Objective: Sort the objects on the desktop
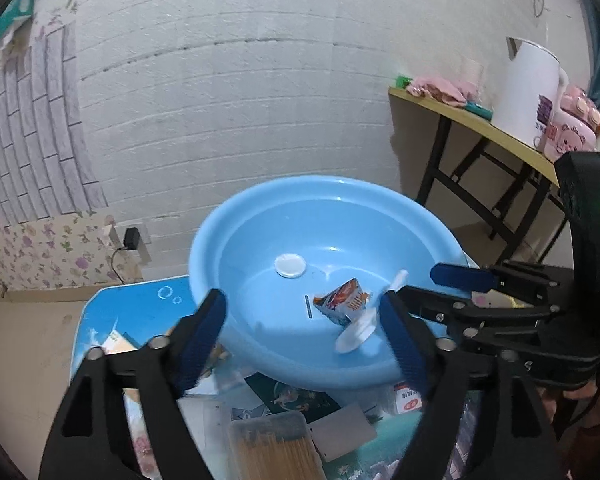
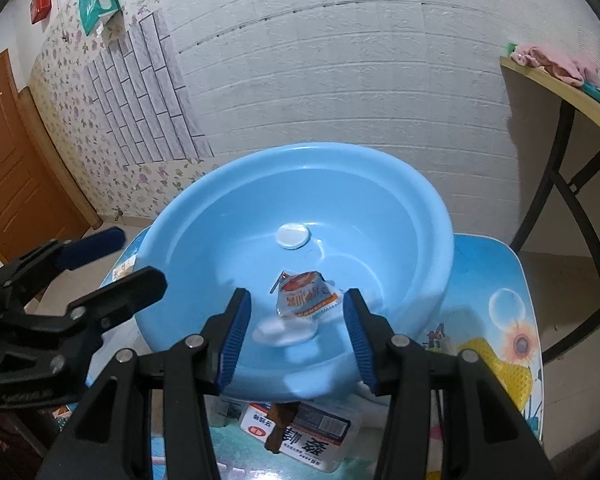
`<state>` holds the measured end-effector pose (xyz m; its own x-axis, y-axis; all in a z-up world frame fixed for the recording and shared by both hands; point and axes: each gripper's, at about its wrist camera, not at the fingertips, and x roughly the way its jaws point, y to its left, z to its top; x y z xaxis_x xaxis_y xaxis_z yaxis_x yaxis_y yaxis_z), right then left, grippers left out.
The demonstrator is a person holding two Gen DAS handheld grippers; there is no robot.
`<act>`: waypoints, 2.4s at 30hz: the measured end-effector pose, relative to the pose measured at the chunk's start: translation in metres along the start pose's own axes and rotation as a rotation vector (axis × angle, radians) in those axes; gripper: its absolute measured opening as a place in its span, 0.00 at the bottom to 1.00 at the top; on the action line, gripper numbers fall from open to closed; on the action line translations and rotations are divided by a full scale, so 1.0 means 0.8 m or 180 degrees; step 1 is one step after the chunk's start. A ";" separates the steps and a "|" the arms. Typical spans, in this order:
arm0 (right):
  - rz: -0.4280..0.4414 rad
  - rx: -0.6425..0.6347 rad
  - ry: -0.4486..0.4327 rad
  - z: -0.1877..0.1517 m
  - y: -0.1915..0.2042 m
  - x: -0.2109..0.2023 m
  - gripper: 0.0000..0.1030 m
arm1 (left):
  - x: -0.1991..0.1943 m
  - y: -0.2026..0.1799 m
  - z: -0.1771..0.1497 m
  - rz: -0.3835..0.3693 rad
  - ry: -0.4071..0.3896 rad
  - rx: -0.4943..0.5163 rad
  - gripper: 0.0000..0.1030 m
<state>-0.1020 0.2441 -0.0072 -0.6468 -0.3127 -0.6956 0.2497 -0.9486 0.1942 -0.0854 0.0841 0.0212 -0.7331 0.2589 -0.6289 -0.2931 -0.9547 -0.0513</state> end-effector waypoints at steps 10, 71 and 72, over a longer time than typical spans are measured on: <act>-0.0569 0.0398 -0.0015 0.009 0.004 -0.011 0.66 | -0.033 -0.005 0.003 0.0525 -0.0219 -0.0278 1.00; -0.2094 0.1968 -0.0360 -0.030 -0.005 -0.076 0.71 | -0.099 -0.070 -0.027 0.2286 -0.0142 -0.0903 1.00; -0.2128 0.1991 -0.0389 -0.030 -0.006 -0.079 0.71 | -0.099 -0.071 -0.026 0.2271 -0.0138 -0.0899 1.00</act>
<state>-0.0450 0.2694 0.0191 -0.5966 0.3404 -0.7267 -0.6149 -0.7758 0.1414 0.0021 0.1149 0.0579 -0.7109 -0.4339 -0.5535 0.4236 -0.8924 0.1556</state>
